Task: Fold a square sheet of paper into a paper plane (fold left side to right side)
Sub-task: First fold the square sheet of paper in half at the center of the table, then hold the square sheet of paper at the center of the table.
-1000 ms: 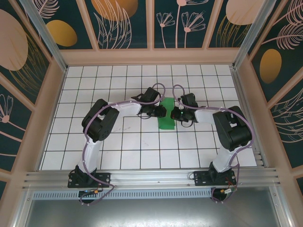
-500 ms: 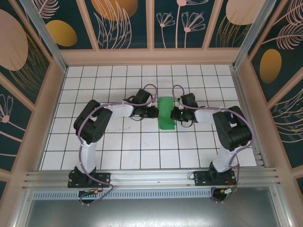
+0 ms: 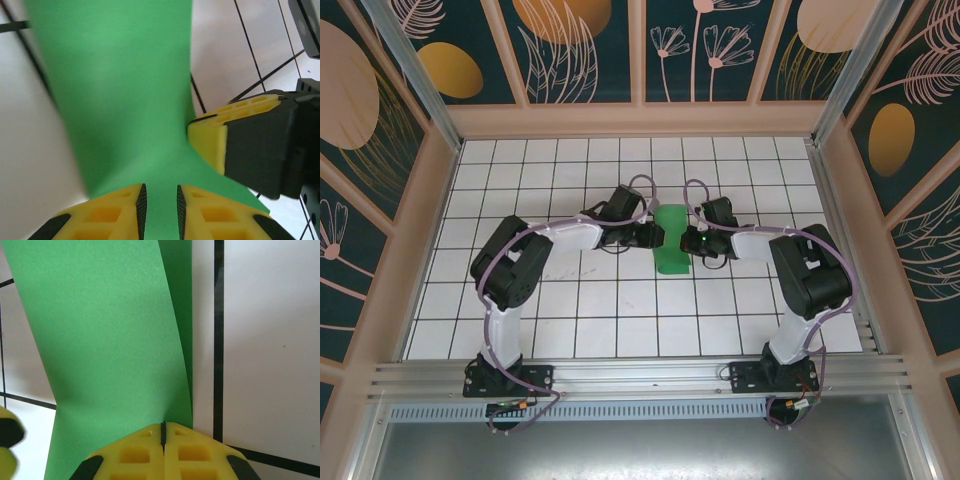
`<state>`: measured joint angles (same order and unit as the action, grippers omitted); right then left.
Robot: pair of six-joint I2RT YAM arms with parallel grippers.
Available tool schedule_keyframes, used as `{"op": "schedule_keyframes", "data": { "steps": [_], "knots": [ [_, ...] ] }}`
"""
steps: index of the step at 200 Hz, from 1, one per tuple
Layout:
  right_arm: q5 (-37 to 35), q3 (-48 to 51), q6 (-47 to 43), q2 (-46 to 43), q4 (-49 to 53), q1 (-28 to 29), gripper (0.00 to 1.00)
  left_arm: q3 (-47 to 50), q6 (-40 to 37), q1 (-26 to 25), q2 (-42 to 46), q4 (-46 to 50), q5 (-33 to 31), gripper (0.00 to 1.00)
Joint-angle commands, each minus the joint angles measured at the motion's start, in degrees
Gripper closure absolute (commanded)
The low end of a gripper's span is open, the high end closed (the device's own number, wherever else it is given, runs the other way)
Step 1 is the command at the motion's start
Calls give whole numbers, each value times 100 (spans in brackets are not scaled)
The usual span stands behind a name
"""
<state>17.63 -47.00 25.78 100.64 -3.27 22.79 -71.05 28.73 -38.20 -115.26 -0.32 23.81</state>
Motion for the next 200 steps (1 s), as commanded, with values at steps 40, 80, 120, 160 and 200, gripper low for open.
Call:
{"op": "schedule_keyframes", "data": {
  "steps": [40, 80, 120, 160, 200],
  "knots": [
    [-162, 141, -108, 195, 878, 130, 100, -282, -84, -104, -512, -3, 36, 73],
    [-106, 100, -139, 133, 890, 132, 100, -66, -172, -106, -510, 36, 46, 73],
    [296, -60, -222, -404, 659, -47, 100, 124, -236, -113, -532, 172, -85, 73],
    [754, -410, -251, -608, 331, -194, 100, 144, -161, -104, -619, 164, -184, 73],
    [1146, -892, -127, 164, 15, -187, 100, 126, -165, -109, -618, 190, -239, 73]
  ]
}}
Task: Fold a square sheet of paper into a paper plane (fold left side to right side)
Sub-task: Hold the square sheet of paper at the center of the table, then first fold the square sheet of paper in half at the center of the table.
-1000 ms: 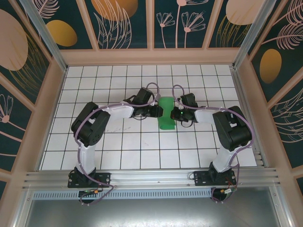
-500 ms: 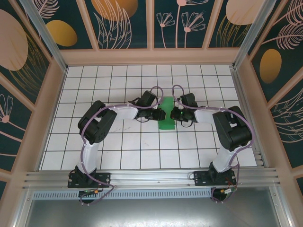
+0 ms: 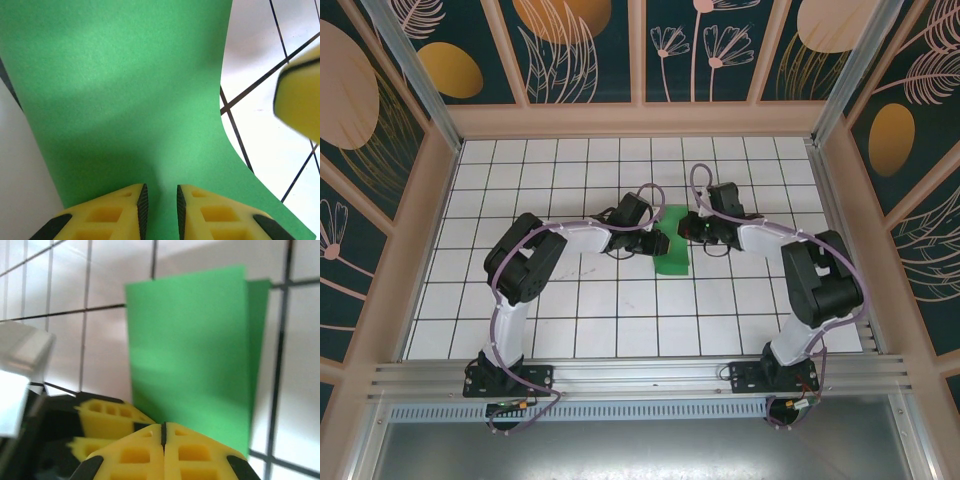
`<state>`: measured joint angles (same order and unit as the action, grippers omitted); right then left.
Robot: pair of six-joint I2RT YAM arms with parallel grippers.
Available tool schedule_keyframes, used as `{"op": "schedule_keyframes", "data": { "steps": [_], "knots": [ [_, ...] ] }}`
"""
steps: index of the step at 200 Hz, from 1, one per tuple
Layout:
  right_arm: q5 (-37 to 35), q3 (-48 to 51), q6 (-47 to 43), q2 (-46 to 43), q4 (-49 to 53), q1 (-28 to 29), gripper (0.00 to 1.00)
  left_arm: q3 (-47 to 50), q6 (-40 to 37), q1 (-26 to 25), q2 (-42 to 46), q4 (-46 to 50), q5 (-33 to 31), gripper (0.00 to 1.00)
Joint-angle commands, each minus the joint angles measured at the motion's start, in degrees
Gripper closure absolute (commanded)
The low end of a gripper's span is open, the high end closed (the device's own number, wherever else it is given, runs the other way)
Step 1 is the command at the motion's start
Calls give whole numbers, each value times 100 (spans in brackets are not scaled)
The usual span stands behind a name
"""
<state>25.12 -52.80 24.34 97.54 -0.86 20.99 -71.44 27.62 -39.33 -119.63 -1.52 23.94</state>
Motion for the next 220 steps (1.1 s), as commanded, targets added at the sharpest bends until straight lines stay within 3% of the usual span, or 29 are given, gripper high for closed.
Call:
{"op": "schedule_keyframes", "data": {
  "steps": [1, 82, 220],
  "knots": [
    [401, -333, 18, 497, -232, -8, 100, 166, -54, 4, -178, 310, -251, 73],
    [291, -829, 28, 1486, 401, 56, 100, 408, -420, 5, 45, 439, -146, 75],
    [-25, -750, -32, 1593, 774, 38, 100, 1787, -989, -543, 875, 421, 335, 82]
  ]
}}
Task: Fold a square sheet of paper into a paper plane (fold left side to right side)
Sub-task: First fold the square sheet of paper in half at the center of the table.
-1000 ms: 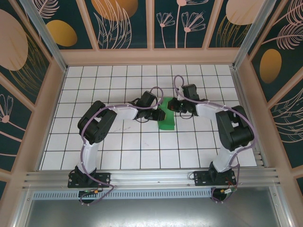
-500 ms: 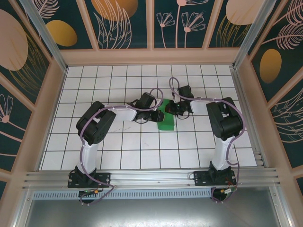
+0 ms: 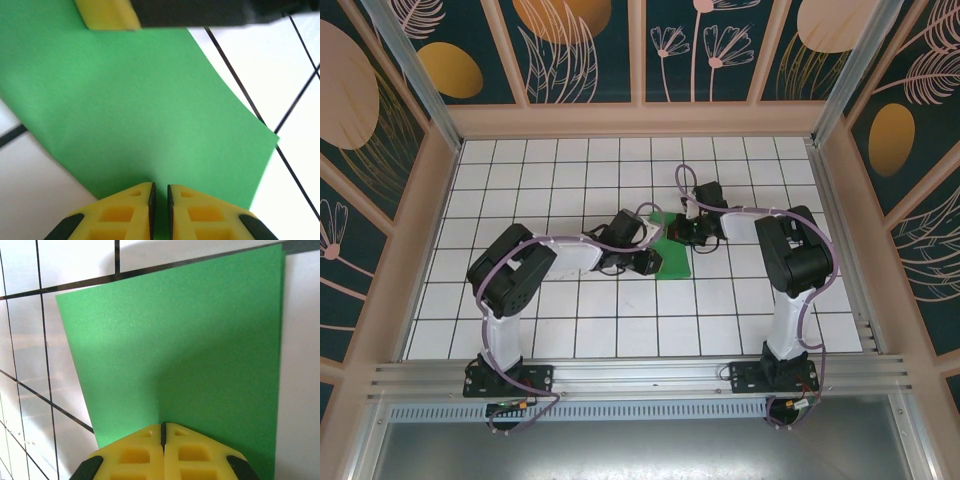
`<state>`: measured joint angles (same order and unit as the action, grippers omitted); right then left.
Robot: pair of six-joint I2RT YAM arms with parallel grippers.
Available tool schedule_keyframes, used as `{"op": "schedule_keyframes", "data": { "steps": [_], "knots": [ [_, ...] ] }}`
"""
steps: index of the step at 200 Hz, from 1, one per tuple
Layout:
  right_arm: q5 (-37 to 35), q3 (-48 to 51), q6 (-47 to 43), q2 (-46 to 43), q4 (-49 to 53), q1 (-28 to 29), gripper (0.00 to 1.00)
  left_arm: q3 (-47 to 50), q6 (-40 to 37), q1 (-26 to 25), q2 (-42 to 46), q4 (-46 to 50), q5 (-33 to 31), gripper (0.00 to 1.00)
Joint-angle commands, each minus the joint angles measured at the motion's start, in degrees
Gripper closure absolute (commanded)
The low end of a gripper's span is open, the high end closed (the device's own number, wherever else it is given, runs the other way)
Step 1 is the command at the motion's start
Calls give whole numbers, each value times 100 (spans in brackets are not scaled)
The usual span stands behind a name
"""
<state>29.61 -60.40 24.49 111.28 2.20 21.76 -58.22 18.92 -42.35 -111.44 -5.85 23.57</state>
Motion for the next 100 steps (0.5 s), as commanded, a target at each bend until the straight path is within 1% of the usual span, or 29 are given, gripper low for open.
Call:
{"op": "schedule_keyframes", "data": {
  "steps": [1, 34, 65, 100],
  "knots": [
    [-473, 11, -49, 214, 467, -35, 100, 480, -118, -240, 58, 851, 379, 82],
    [-473, 7, -43, 216, 469, -40, 100, 808, 105, -281, 357, 482, 523, 81],
    [-491, 18, -44, 208, 488, -31, 100, 690, 224, -267, 701, 426, 485, 81],
    [-508, 11, -49, 175, 492, -29, 100, 494, 506, 41, 921, 181, 410, 81]
  ]
}}
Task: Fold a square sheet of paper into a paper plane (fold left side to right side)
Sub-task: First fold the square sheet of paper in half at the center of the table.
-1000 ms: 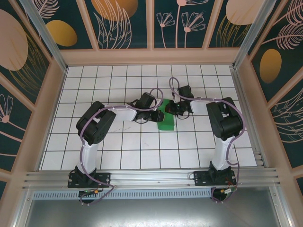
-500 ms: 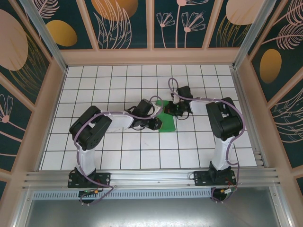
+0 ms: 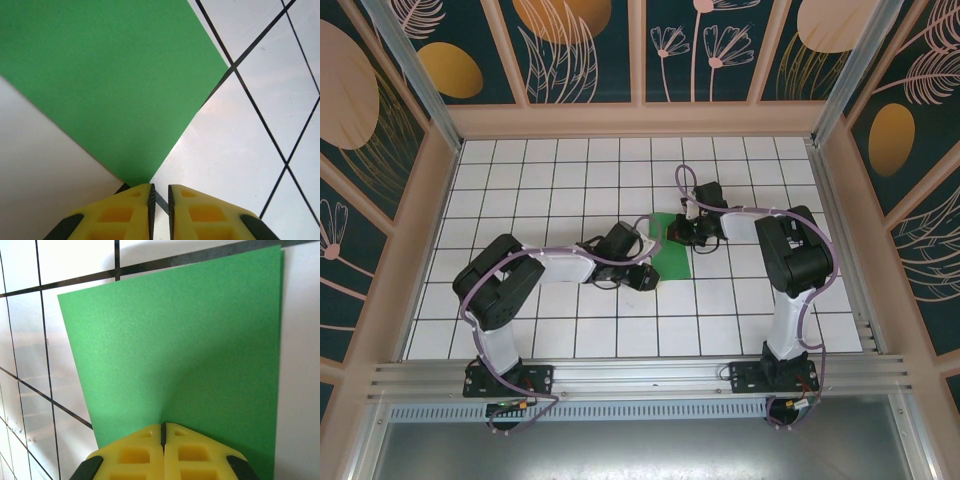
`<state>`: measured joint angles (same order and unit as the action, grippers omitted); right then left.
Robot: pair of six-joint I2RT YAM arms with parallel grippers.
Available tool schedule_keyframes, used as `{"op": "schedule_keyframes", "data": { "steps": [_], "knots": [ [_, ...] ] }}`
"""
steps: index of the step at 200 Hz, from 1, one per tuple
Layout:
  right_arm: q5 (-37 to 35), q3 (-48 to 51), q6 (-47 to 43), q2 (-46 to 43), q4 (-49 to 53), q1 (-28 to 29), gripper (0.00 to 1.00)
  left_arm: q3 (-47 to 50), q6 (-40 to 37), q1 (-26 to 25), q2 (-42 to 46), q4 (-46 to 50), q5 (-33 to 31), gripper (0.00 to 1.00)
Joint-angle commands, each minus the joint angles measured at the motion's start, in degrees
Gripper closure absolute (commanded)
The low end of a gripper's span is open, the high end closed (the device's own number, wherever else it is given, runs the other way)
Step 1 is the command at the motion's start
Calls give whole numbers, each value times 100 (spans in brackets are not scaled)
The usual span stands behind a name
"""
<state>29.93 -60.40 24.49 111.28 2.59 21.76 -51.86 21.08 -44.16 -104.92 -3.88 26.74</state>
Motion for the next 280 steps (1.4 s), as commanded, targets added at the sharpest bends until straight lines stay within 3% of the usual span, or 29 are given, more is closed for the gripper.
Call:
{"op": "schedule_keyframes", "data": {
  "steps": [1, 87, 136, 229, 280],
  "knots": [
    [-541, 6, -50, 179, 453, -26, 100, -150, 299, 236, 275, -29, 94, 81],
    [-578, 12, -76, 147, 488, 4, 100, -908, 183, 195, -608, -56, 121, 83],
    [-596, -2, -94, 151, 510, 4, 100, -742, 152, 62, -804, 163, -61, 83],
    [-617, -27, -94, 176, 515, 5, 100, 109, 158, -151, -434, 101, 318, 85],
    [-611, -9, -94, 162, 522, 15, 100, 96, 325, 29, 134, -66, 674, 86]
  ]
}}
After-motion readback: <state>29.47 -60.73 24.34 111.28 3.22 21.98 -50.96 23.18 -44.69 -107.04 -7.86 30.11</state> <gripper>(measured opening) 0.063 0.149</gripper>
